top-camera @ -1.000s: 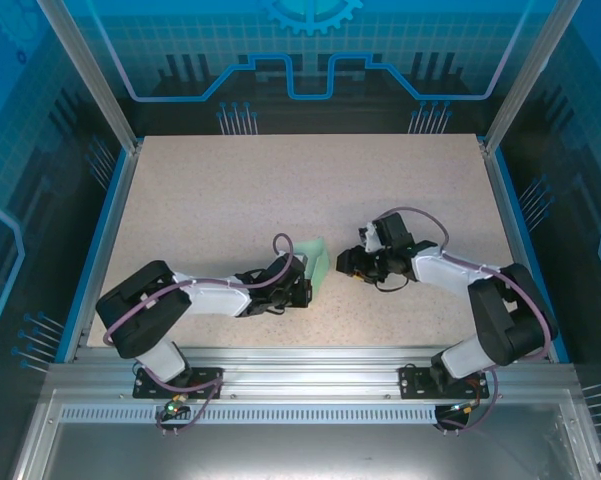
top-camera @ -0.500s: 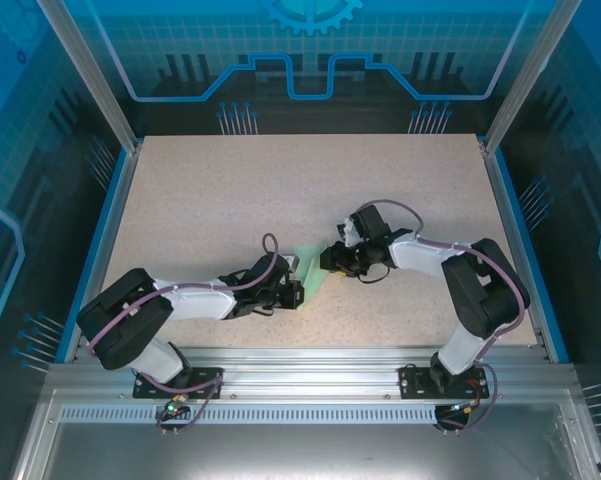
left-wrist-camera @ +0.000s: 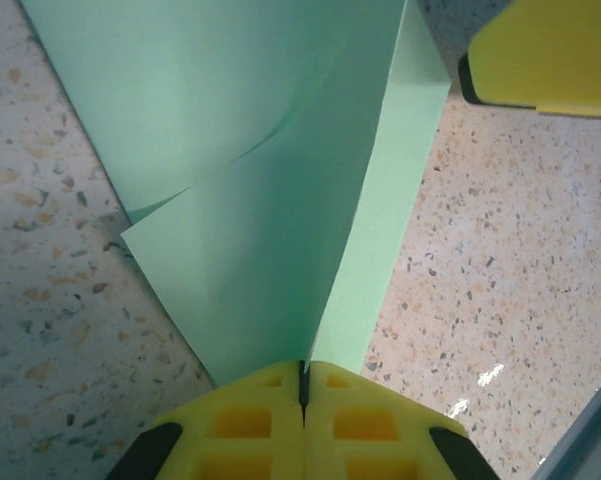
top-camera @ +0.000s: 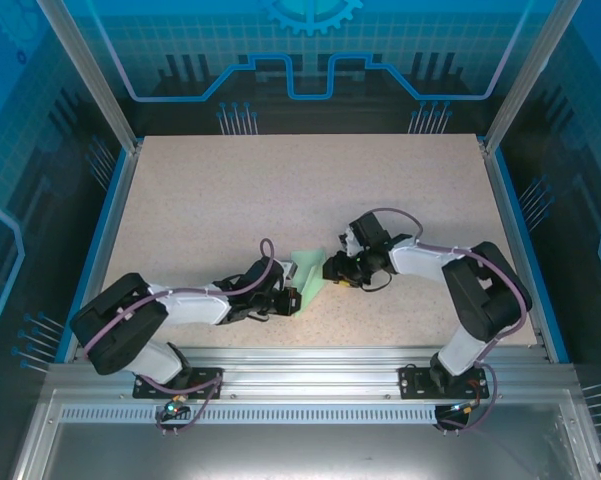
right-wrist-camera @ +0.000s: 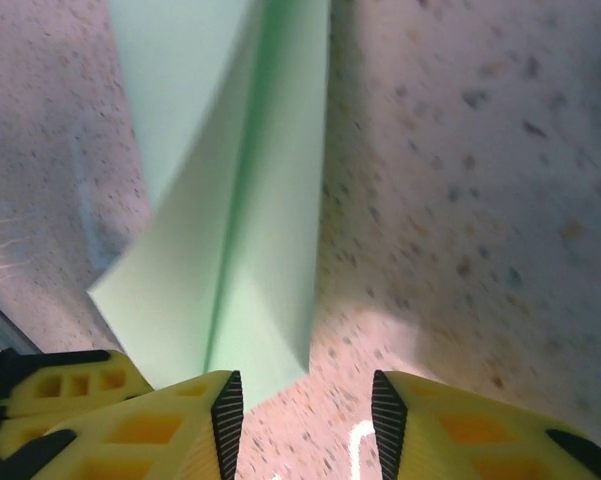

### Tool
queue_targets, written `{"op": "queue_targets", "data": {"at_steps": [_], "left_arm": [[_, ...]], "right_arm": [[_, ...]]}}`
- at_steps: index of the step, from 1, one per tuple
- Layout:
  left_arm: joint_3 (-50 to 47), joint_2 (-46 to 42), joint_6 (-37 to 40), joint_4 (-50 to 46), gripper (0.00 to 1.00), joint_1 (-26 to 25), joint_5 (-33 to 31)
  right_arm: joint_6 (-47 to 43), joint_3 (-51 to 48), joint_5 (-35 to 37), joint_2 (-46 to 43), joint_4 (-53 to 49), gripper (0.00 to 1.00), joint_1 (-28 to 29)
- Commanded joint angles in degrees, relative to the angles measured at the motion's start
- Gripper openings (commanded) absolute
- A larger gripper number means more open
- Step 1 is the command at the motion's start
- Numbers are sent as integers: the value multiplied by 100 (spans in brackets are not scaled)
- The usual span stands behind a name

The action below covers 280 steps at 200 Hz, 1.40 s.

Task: Fold a paper plane with a square sheet of paper (pick it up from the middle)

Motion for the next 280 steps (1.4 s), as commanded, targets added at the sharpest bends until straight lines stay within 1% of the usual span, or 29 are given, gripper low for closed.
{"op": "queue_targets", "data": {"at_steps": [1, 19, 34, 52, 63, 81, 100, 113, 124, 145, 156, 180, 199, 217, 258, 270, 280], "left_arm": [[-72, -141, 150, 132, 6, 43, 286], [-28, -41, 201, 115, 6, 44, 449], [-27, 38, 178, 198, 6, 43, 566], [-37, 85, 165, 229, 6, 44, 558], [-41, 103, 153, 239, 6, 44, 521], [-76, 142, 92, 284, 6, 44, 461], [-157, 145, 12, 312, 6, 43, 321], [-177, 169, -32, 350, 6, 44, 289], [-169, 195, -37, 376, 6, 38, 304], [-209, 200, -53, 412, 6, 44, 313], [-234, 191, -63, 444, 7, 44, 323], [-256, 139, -24, 391, 8, 38, 345], [-265, 73, -2, 347, 10, 38, 333], [-254, 12, 6, 307, 12, 44, 313], [-238, -92, 31, 199, 14, 43, 236], [-206, -78, 48, 145, 14, 41, 228], [-186, -69, 59, 114, 17, 43, 223]], "right_arm": [[51, -76, 52, -165, -217, 41, 99], [60, -106, 39, -169, -153, 38, 173], [53, -61, 168, -147, -280, 37, 261], [-15, 15, 436, -113, -540, 33, 324], [-18, -26, 548, -246, -530, 29, 323], [-13, -115, 657, -654, -379, 28, 329], [-146, -103, 394, -881, -165, 34, 381], [-170, 17, 141, -781, -123, 39, 432], [-137, 139, 82, -618, -156, 43, 484], [-81, 264, 108, -335, -186, 45, 581], [-51, 563, 137, -175, -271, 47, 602], [-80, 854, 193, 98, -360, 47, 735], [-63, 1094, 131, 452, -505, 43, 768], [42, 1112, 76, 622, -404, 42, 814], [53, 1146, 115, 606, -440, 43, 892], [30, 1112, 219, 531, -508, 44, 892], [26, 1109, 348, 498, -612, 44, 892]]}}
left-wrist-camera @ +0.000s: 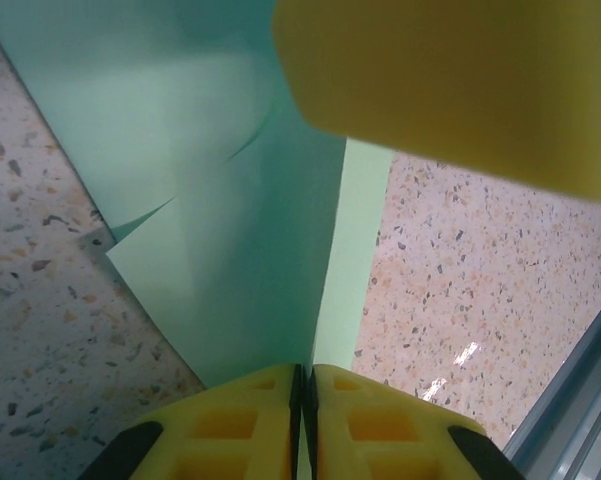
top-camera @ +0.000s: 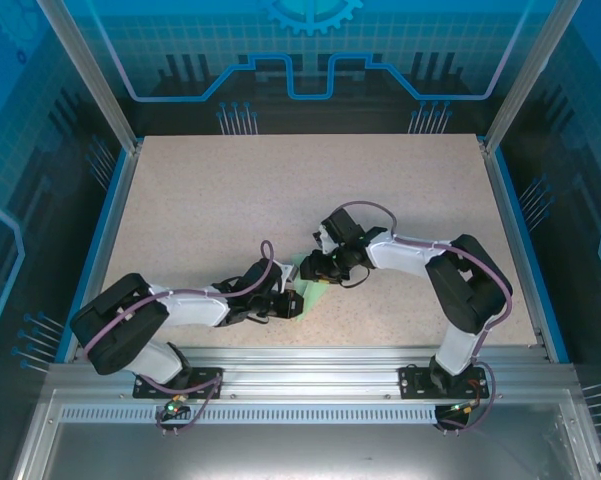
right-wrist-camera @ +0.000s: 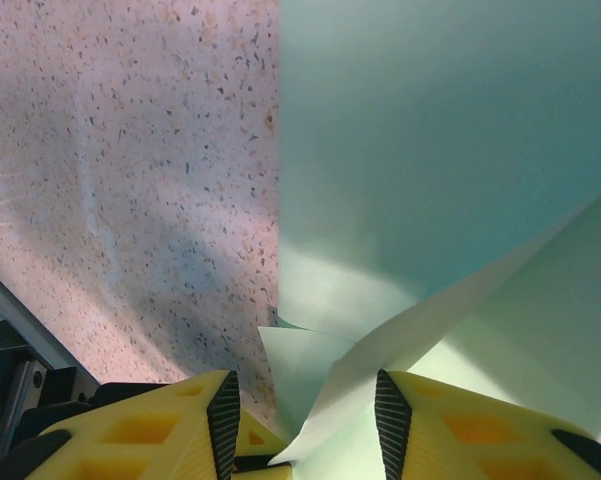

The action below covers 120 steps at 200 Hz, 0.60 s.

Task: Fold a paper plane with a square sheet of paper (pick it up from the middle)

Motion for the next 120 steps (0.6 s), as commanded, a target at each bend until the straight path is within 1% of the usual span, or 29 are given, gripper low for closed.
{"op": "queue_targets", "data": {"at_steps": [1, 13, 31, 77, 120], "left_arm": [[-35, -102, 75, -184, 17, 43, -96], [11, -93, 84, -195, 18, 37, -77], [95, -110, 84, -243, 21, 39, -76], [284, -190, 67, -412, 24, 33, -93], [347, -167, 41, -470, 25, 28, -126]], "right_arm": [[19, 77, 163, -123, -318, 44, 94], [35, 48, 181, -103, -331, 42, 96], [59, 16, 42, -63, -193, 37, 107], [32, 21, -59, -76, -130, 35, 104], [31, 41, -184, -61, -69, 32, 104]]}}
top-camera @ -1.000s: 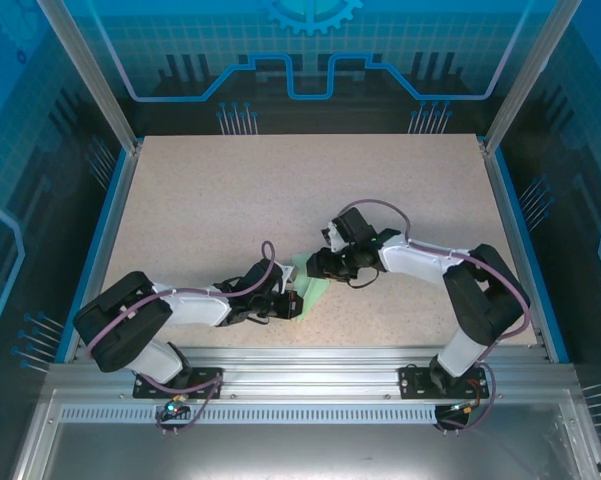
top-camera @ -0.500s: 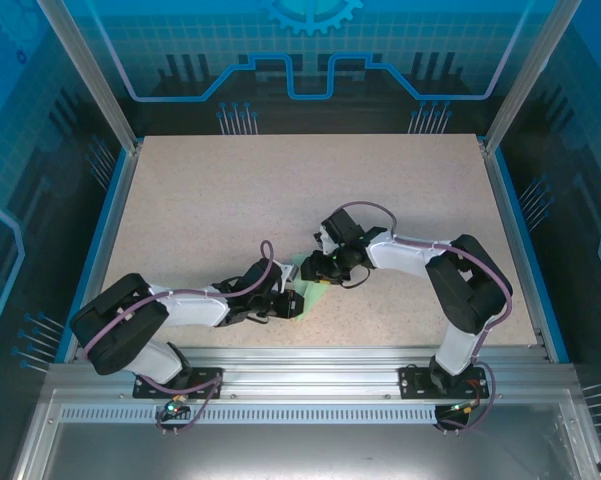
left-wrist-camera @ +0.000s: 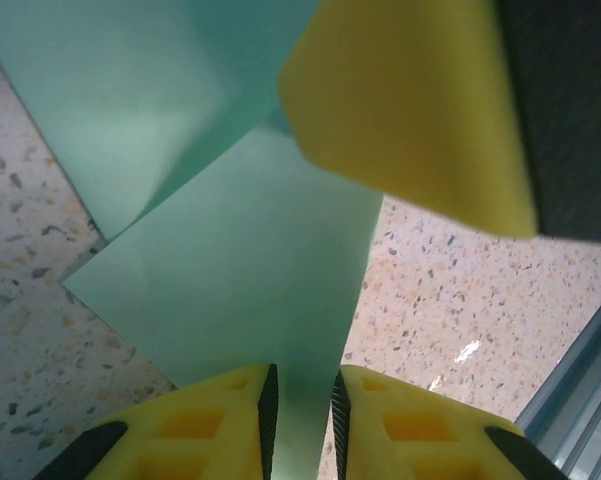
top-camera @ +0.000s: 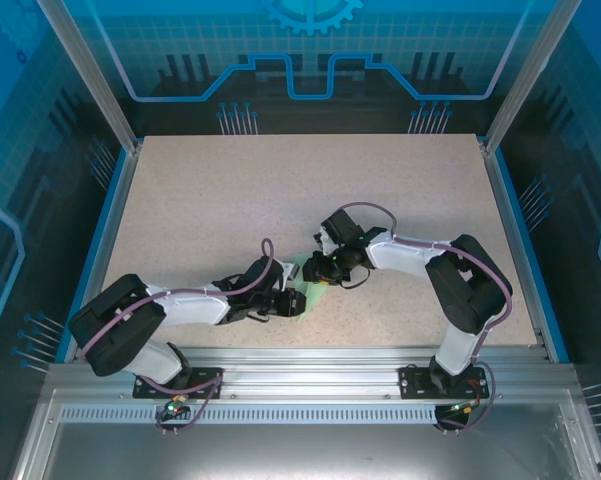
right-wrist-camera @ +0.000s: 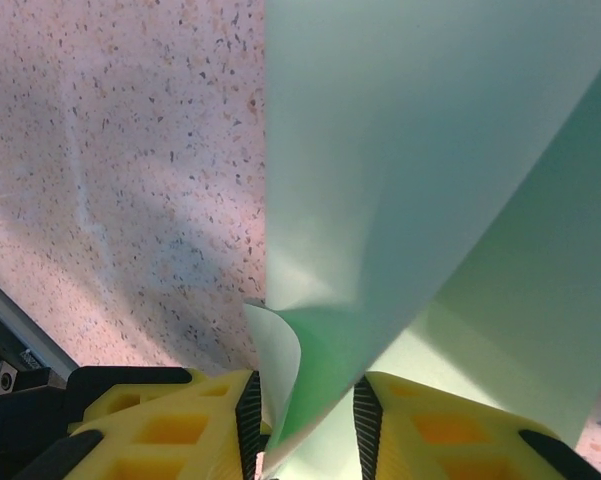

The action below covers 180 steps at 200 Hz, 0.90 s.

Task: Fold a paper plane with a square sheet of paper (pick it up from the middle)

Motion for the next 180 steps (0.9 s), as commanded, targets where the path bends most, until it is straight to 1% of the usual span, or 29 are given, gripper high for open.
{"op": "queue_targets", "data": {"at_steps": [1, 32, 48, 61, 70, 96, 143, 169, 180], "left_arm": [[170, -103, 27, -163, 25, 27, -110], [200, -105, -30, -189, 25, 17, -149], [210, -97, -73, -298, 24, 17, -294], [190, -67, -117, -346, 20, 15, -365], [135, -54, -152, -295, 15, 17, -384], [-39, -53, -263, -4, 10, 20, -363], [-237, -99, -406, 221, 9, 43, -439], [-316, -105, -474, 315, 9, 60, -441], [-353, -101, -508, 384, 9, 68, -441]], "right_arm": [[12, 37, -174, -59, 27, 32, 93], [13, 78, -249, -23, 61, 30, 93], [10, 88, -266, -24, 60, 30, 102], [13, 94, -265, -49, 52, 30, 102], [8, 93, -256, -70, 46, 30, 102], [-44, 82, -232, -173, 25, 32, 102], [-181, -151, 0, -651, -43, 38, 58], [-126, -413, -105, -861, 239, 40, 36], [-99, -485, -209, -869, 352, 39, 38]]}}
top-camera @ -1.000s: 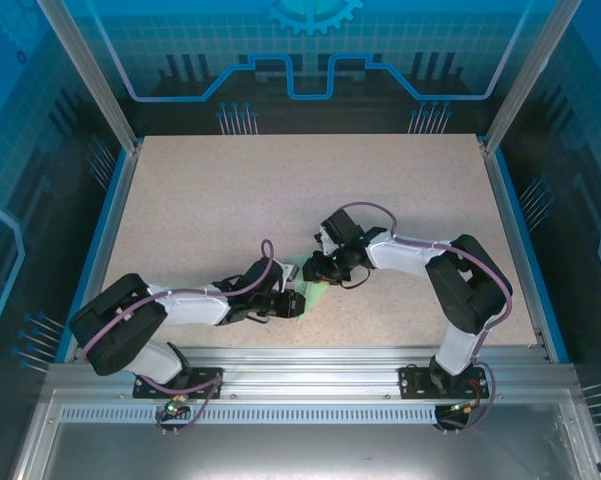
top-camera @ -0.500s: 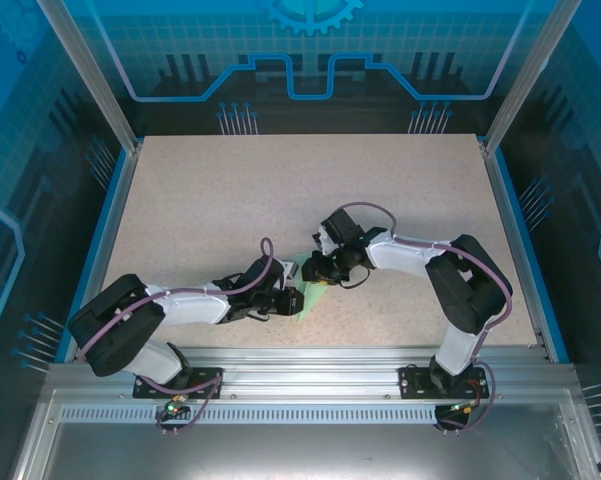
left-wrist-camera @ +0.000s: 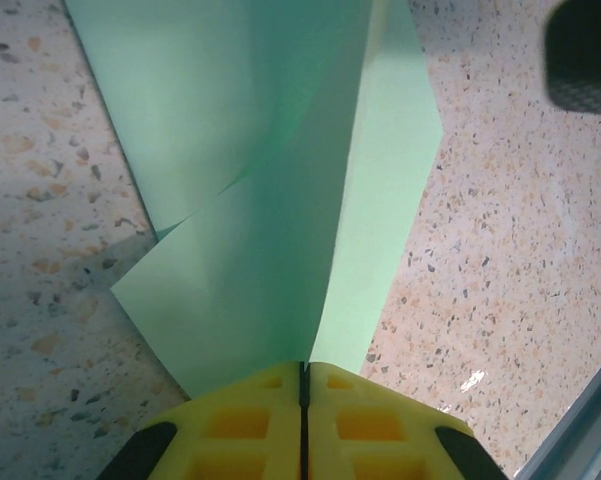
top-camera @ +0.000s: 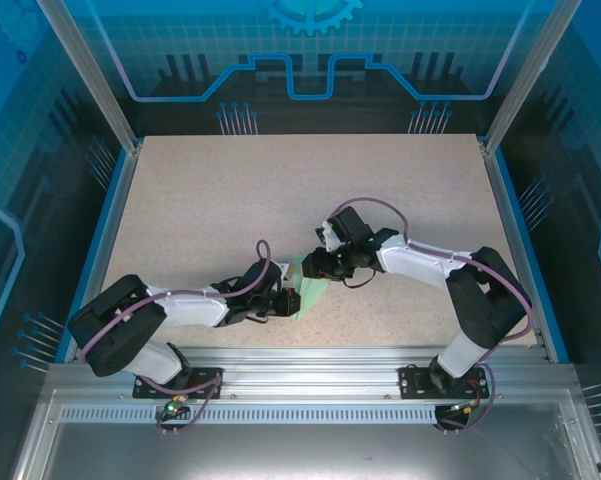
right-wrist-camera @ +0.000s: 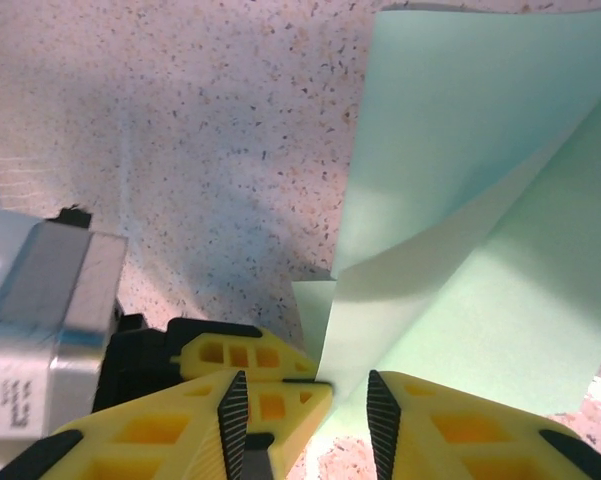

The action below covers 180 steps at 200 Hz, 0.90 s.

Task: Fold a paper plane with a square sheet of paper (pick it up from the middle)

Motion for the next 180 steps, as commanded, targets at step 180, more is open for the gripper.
{"op": "queue_targets", "data": {"at_steps": [180], "left_arm": [[266, -91, 320, -524, 39, -116, -77]], "right_arm": [[118, 160, -370, 681, 238, 39, 118]]}}
